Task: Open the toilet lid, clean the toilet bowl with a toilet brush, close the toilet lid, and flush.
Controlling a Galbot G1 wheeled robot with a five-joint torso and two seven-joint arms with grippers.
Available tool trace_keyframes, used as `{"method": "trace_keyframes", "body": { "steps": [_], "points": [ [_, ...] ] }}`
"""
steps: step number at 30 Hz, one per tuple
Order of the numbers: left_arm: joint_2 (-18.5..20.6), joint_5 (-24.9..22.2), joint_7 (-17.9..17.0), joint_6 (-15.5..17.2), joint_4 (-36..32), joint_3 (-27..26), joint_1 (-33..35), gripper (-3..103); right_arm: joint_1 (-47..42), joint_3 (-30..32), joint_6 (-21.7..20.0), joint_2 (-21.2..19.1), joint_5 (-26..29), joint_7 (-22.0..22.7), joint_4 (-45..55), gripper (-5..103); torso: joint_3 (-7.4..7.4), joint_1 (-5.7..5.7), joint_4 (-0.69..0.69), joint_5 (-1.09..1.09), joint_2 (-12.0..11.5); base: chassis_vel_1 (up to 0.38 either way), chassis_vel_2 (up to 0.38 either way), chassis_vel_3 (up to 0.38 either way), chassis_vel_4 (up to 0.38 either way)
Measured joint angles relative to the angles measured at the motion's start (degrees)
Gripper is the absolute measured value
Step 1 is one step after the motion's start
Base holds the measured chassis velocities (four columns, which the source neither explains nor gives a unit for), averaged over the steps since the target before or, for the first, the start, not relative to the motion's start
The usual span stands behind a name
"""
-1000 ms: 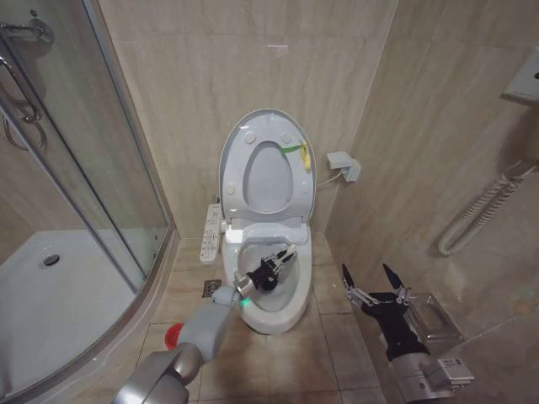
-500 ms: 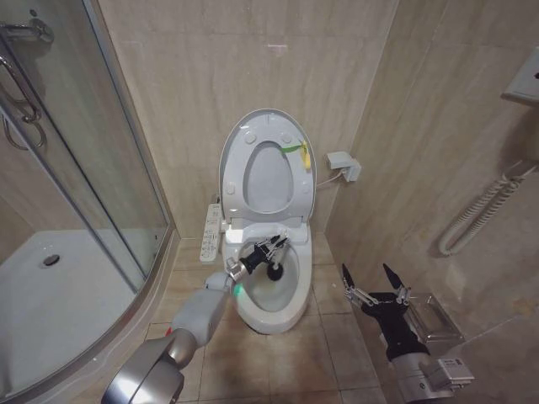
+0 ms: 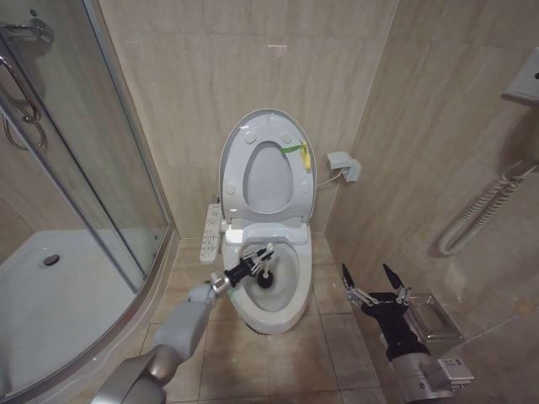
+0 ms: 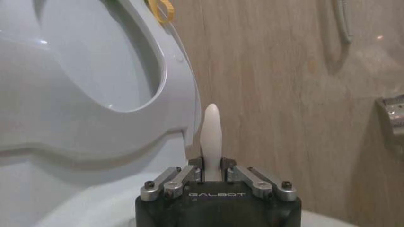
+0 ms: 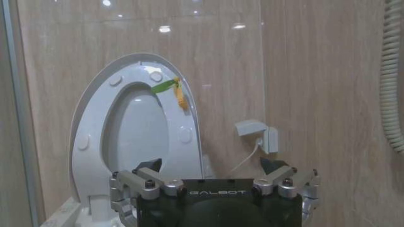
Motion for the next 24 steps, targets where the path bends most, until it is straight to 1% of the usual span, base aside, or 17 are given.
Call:
{"method": "trace_keyframes", "body": {
  "steps": [2,4,7,8,10,11,12,13,15,17,18,21,24],
  "points": [
    [1.8,-0.5,0.7,0.2,-1.2,-0.3,0.7,19,0.0,0.0,0.0,0.0,0.0,0.0,0.0,100,0.0,0.0,-0.01,0.01,0.0,0.0,0.0,0.0,0.0],
    [2.2,-0.6,0.8,0.3,-1.3,-0.4,0.7,19,0.0,0.0,0.0,0.0,0.0,0.0,0.0,100,0.0,0.0,-0.01,0.02,0.0,0.0,0.0,0.0,0.0],
    [4.1,-3.5,0.2,2.0,-3.8,-0.3,2.4,19,0.0,0.0,0.0,0.0,0.0,0.0,0.0,100,0.0,0.0,0.0,0.02,0.0,0.0,0.0,0.0,0.0],
    [4.1,-3.5,0.2,2.0,-3.8,-0.3,2.4,19,0.0,0.0,0.0,0.0,0.0,0.0,0.0,100,0.0,0.0,0.0,0.02,0.0,0.0,0.0,0.0,0.0],
    [4.7,-4.8,-0.8,4.0,-6.6,-0.3,4.1,19,0.0,0.0,0.0,0.0,0.0,0.0,0.0,100,0.0,0.0,-0.01,0.0,0.0,0.0,0.0,0.0,0.0],
    [5.1,-5.4,-1.7,5.0,-8.4,-0.3,5.2,19,0.0,0.0,0.0,0.0,0.0,0.0,0.0,100,0.0,0.0,-0.03,0.01,0.0,0.0,0.0,0.0,0.0],
    [5.6,-6.1,-2.9,6.2,-10.4,-0.1,6.5,19,0.0,0.0,0.0,0.0,0.0,0.0,0.0,100,0.0,0.0,-0.03,0.02,0.0,0.0,0.0,0.0,0.0],
    [5.6,-6.1,-2.9,6.2,-10.4,-0.1,6.5,19,0.0,0.0,0.0,0.0,0.0,0.0,0.0,100,0.0,0.0,-0.03,0.02,0.0,0.0,0.0,0.0,0.0],
    [6.5,-7.7,-4.9,8.2,-13.7,0.1,9.0,19,0.0,0.0,0.0,0.0,0.0,0.0,0.0,100,0.0,0.0,-0.01,0.01,0.0,0.0,0.0,0.0,0.0],
    [7.0,-8.3,-6.3,8.9,-15.1,0.0,10.5,19,0.0,0.0,0.0,0.0,0.0,0.0,0.0,100,-0.01,-0.01,-0.02,0.02,0.0,0.0,0.0,0.0,0.0],
    [7.0,-8.3,-6.3,8.9,-15.1,0.0,10.5,19,0.0,0.0,0.0,0.0,0.0,0.0,0.0,100,-0.01,-0.01,-0.02,0.02,0.0,0.0,0.0,0.0,0.0],
    [7.9,-9.8,-8.7,10.4,-16.9,-0.8,13.4,19,0.0,0.0,0.0,0.0,0.0,0.0,0.0,100,-0.01,-0.01,-0.01,0.01,0.0,0.0,0.0,0.0,0.0],
    [8.4,-10.5,-9.8,11.4,-17.5,-1.1,15.0,19,0.0,0.0,0.0,0.0,0.0,0.0,0.0,100,0.0,-0.01,0.0,0.01,0.0,0.0,0.0,0.0,0.0]
  ]
}}
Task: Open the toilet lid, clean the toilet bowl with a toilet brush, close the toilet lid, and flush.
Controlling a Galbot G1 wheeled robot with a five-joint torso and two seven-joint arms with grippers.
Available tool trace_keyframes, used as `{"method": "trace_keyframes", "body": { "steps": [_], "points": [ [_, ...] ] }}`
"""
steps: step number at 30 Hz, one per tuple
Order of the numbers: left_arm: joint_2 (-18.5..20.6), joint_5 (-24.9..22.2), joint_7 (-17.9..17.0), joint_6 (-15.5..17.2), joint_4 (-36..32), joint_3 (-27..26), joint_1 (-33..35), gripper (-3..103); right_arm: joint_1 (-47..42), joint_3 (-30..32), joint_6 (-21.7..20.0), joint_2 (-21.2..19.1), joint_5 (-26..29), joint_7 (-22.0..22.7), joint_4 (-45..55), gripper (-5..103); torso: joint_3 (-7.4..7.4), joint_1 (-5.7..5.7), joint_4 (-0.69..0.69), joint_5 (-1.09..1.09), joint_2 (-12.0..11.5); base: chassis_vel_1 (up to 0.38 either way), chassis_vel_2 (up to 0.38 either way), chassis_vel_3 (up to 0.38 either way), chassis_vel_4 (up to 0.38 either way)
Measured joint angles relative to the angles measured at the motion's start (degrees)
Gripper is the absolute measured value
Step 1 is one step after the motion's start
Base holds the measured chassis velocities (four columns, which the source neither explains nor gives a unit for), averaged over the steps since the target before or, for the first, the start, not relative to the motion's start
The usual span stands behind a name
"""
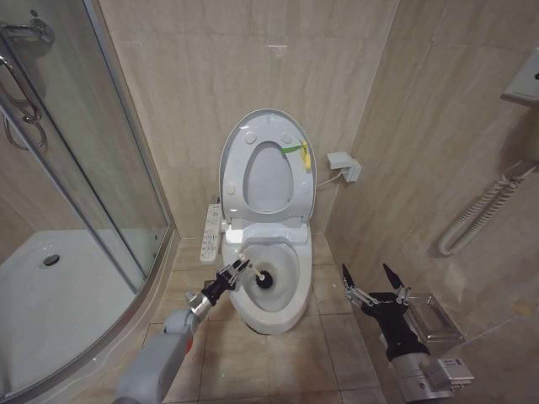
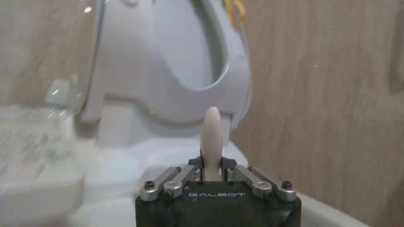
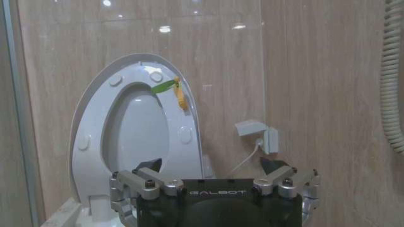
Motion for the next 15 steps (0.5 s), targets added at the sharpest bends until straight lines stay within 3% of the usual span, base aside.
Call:
{"method": "trace_keyframes", "body": {
  "steps": [12,15],
  "points": [
    [0.4,-4.4,-5.3,2.9,-4.7,-0.6,6.9,19,0.0,0.0,0.0,0.0,0.0,0.0,0.0,100,0.0,0.0,-0.01,0.01,0.0,0.0,0.0,0.0,0.0],
    [-0.1,-8.2,-8.9,4.5,-6.6,-0.2,8.5,19,0.0,0.0,0.0,0.0,0.0,0.0,0.0,100,0.0,0.0,0.0,0.0,0.0,0.0,0.0,0.0,0.0]
  ]
}}
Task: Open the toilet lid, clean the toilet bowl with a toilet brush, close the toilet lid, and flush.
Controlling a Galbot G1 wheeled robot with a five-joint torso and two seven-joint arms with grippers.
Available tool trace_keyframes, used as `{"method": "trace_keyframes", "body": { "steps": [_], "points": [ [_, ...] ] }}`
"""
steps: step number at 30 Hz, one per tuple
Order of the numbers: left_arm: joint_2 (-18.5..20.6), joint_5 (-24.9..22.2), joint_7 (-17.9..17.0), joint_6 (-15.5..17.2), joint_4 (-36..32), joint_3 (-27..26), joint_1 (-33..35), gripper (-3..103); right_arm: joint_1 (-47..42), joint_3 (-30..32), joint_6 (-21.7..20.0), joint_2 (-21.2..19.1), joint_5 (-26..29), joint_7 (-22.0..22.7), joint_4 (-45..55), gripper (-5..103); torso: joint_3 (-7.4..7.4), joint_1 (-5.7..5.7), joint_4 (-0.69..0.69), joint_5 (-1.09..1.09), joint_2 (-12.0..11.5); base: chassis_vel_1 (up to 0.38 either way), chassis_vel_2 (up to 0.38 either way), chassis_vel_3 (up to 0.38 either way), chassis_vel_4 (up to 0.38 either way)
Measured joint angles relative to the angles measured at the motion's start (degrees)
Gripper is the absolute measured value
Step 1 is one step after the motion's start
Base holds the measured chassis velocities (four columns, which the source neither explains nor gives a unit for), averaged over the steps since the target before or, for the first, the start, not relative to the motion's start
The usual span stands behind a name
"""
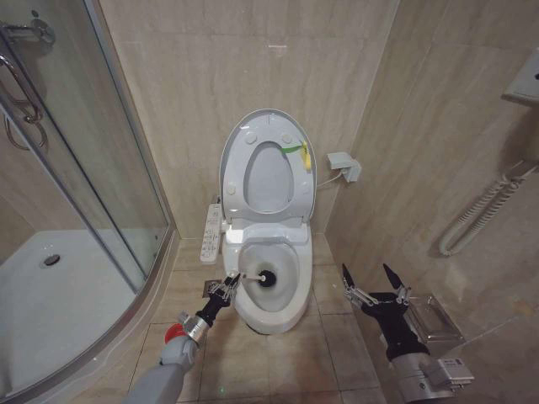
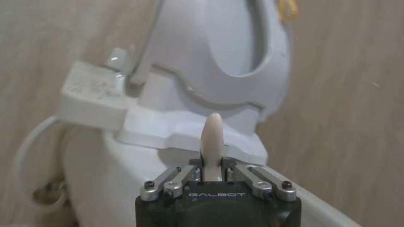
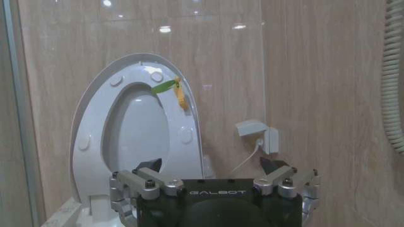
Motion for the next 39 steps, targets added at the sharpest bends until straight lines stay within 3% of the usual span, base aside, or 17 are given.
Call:
{"method": "trace_keyframes", "body": {
  "steps": [5,8,20,29,39],
  "points": [
    [-1.0,-4.6,-3.7,1.3,-0.4,1.3,-1.5,19,0.0,0.0,0.0,0.0,0.0,0.0,0.0,100,0.01,0.0,-0.01,-0.01,0.0,0.0,0.0,0.0,0.0],
    [-1.5,-4.4,-4.2,1.4,0.5,2.2,-4.3,19,0.0,0.0,0.0,0.0,0.0,0.0,0.0,100,0.01,0.0,-0.02,0.01,0.0,0.0,0.0,0.0,0.0],
    [-3.4,3.9,2.3,-1.8,11.0,7.0,-17.5,19,0.0,0.0,0.0,0.0,0.0,0.0,0.0,100,0.01,0.01,-0.01,0.02,0.0,0.0,0.0,0.0,0.0],
    [-4.6,8.0,5.4,-3.8,15.3,7.9,-21.7,19,0.0,0.0,0.0,0.0,0.0,0.0,0.0,100,0.01,0.01,0.0,0.01,0.0,0.0,0.0,0.0,0.0],
    [-6.8,5.8,7.2,-6.4,17.0,8.5,-23.2,19,0.0,0.0,0.0,0.0,0.0,0.0,0.0,100,0.01,0.01,0.0,0.02,0.0,0.0,0.0,0.0,0.0]
  ]
}}
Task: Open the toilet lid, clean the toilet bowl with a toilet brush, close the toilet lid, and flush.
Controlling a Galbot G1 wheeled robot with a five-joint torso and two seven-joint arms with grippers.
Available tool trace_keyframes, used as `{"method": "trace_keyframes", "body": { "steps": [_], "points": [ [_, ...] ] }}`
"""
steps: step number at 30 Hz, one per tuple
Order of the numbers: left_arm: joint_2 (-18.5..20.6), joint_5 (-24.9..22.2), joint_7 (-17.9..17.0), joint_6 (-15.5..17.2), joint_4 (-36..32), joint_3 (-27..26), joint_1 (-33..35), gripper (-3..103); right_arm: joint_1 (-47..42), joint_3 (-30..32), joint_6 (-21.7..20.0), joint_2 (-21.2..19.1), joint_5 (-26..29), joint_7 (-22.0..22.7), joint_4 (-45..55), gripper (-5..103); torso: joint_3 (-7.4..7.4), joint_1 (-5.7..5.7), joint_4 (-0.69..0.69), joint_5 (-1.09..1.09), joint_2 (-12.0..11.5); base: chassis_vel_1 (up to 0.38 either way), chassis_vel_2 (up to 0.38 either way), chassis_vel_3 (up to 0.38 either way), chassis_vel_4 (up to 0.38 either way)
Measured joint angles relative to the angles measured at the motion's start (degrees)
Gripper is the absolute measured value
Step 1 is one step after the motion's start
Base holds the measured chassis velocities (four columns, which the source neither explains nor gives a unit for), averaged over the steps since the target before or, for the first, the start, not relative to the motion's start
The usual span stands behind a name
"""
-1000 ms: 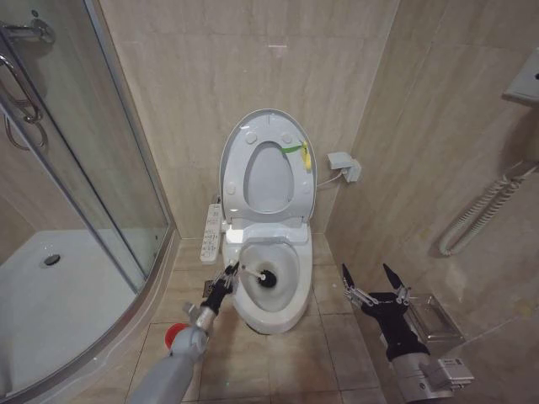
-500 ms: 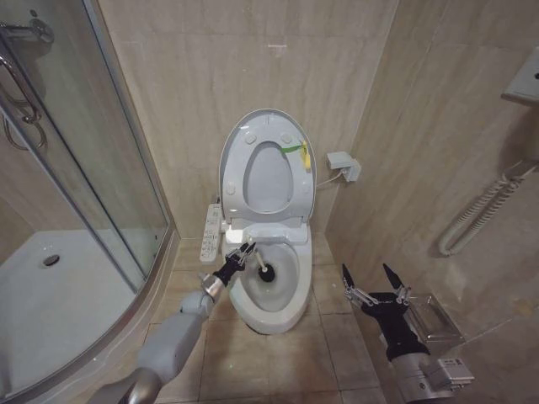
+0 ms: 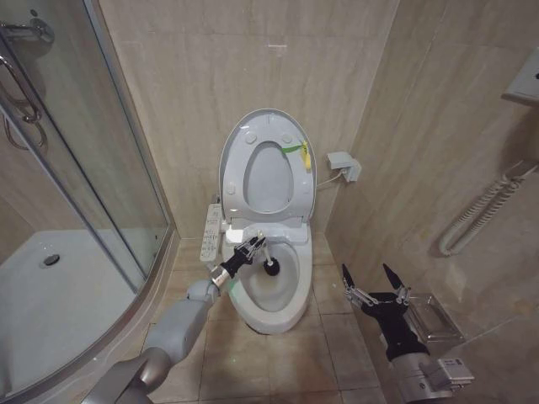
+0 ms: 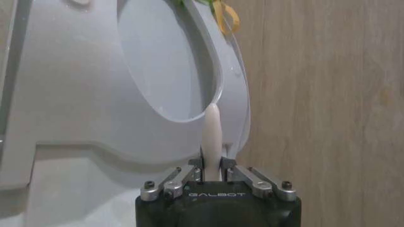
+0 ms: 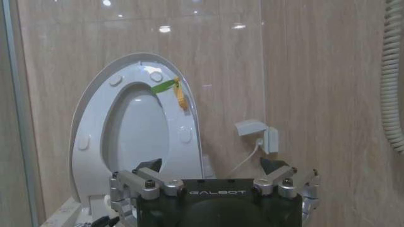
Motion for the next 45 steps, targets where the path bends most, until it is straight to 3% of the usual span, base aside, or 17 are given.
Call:
{"method": "trace_keyframes", "body": {
  "steps": [10,13,22,27,29,34,45],
  "points": [
    [-1.5,-1.0,1.4,-3.6,1.6,-2.2,-0.5,19,0.0,0.0,0.0,0.0,0.0,0.0,0.0,100,0.0,-0.01,0.0,-0.01,0.0,0.0,0.0,0.0,0.0],
    [-2.0,-0.4,3.6,-4.9,5.3,-4.2,-0.7,19,0.0,0.0,0.0,0.0,0.0,0.0,0.0,100,0.0,-0.01,0.01,-0.01,0.0,0.0,0.0,0.0,0.0],
    [-3.0,-1.3,4.4,-3.8,10.8,-5.7,-1.3,19,0.0,0.0,0.0,0.0,0.0,0.0,0.0,100,0.0,-0.01,0.0,-0.02,0.0,0.0,0.0,0.0,0.0],
    [-3.4,-1.6,4.3,-3.4,10.0,-6.2,-1.4,19,0.0,0.0,0.0,0.0,0.0,0.0,0.0,100,0.0,-0.01,0.0,-0.01,0.0,0.0,0.0,0.0,0.0],
    [-4.1,-1.8,4.8,-5.1,8.7,-7.3,-1.4,19,0.0,0.0,0.0,0.0,0.0,0.0,0.0,100,0.0,-0.01,-0.03,-0.01,0.0,0.0,0.0,0.0,0.0],
    [-3.6,-3.2,6.6,-5.8,9.8,-8.0,0.5,19,0.0,0.0,0.0,0.0,0.0,0.0,0.0,100,0.0,-0.01,0.0,-0.02,0.0,0.0,0.0,0.0,0.0],
    [-0.9,-6.8,7.3,-4.1,8.0,-8.1,2.9,19,0.0,0.0,0.0,0.0,0.0,0.0,0.0,100,0.0,-0.01,-0.01,-0.02,0.0,0.0,0.0,0.0,0.0]
  ]
}}
